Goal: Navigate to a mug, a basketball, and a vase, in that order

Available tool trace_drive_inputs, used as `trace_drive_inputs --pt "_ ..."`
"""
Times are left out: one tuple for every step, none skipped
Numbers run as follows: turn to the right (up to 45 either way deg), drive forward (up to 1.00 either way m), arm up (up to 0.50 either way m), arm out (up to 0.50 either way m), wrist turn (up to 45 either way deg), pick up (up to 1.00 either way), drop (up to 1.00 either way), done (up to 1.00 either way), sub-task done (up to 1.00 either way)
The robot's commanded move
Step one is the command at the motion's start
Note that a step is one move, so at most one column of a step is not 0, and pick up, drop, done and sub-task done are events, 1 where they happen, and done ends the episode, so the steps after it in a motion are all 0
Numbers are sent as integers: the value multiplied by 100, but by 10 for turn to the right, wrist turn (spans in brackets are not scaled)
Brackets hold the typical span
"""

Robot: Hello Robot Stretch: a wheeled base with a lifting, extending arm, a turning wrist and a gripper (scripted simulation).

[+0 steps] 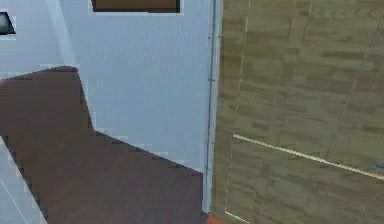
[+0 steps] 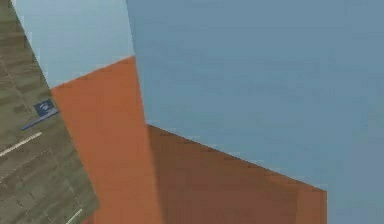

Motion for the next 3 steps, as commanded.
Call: trace_drive_inputs --pt "0 50 0 0 0 0 0 0 0" --pt "-450 0 0 0 0 0 0 0 0" --pt "-210 0 0 0 0 0 0 0 0"
